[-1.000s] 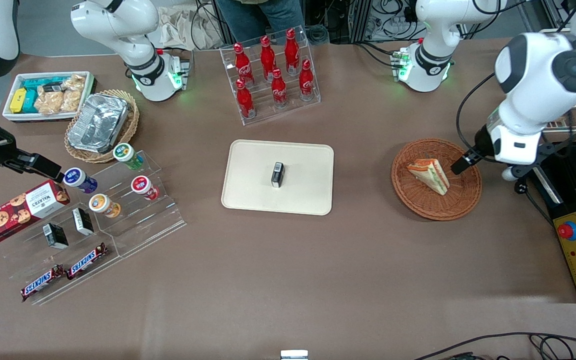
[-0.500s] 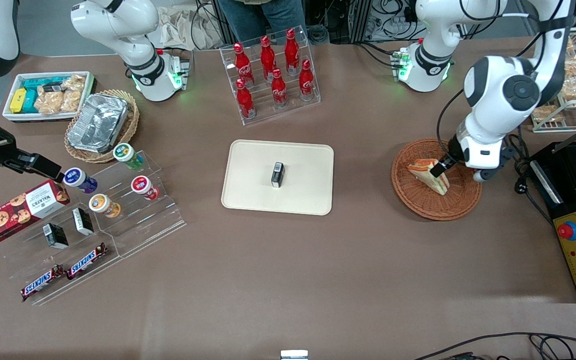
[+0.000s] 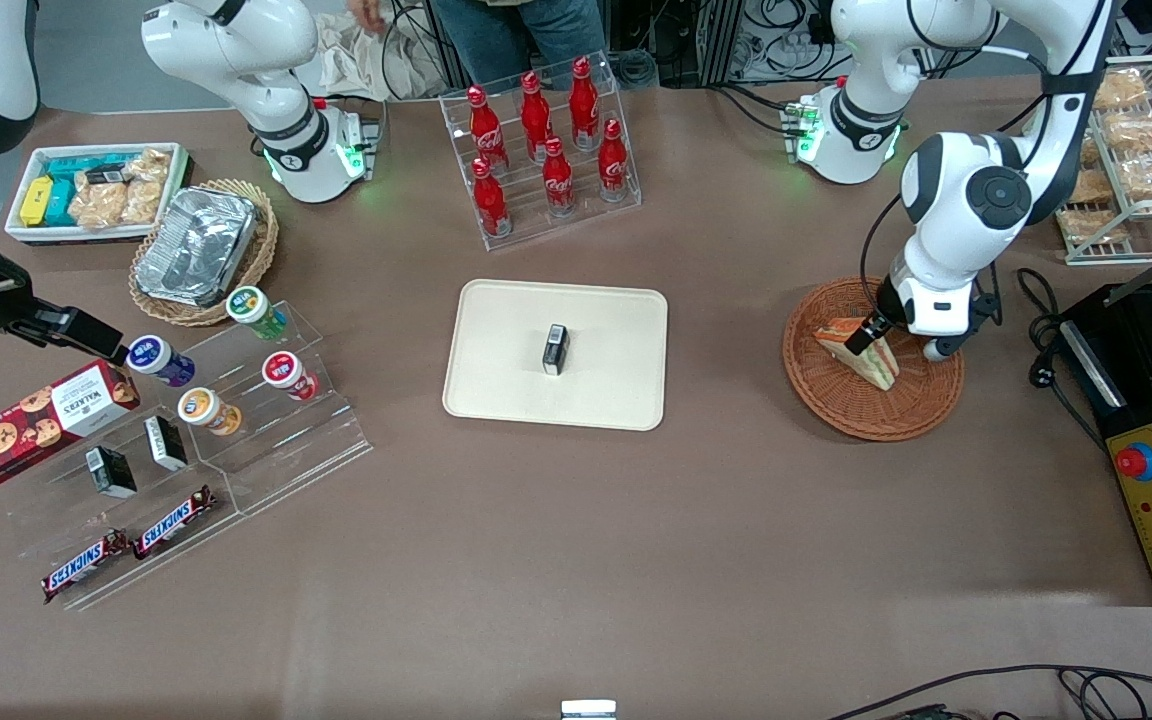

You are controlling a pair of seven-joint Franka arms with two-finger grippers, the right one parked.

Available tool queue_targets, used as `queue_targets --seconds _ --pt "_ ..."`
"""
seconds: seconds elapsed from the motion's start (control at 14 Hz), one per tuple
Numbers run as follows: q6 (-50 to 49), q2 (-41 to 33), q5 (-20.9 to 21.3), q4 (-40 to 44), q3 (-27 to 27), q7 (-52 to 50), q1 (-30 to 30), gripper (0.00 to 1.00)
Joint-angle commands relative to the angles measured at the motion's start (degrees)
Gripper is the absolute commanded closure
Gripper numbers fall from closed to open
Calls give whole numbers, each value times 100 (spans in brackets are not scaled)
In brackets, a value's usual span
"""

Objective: Place sandwich from basket to tray
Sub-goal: 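Lower the left gripper and close it on the sandwich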

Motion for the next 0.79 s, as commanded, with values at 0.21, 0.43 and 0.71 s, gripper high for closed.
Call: queue_targets --seconds 0.21,0.43,0.71 --pt "489 349 -2 -3 23 -127 -55 0" --pt "516 403 -2 -3 23 -135 -55 16" --pt "507 455 -2 -3 23 -153 -55 43"
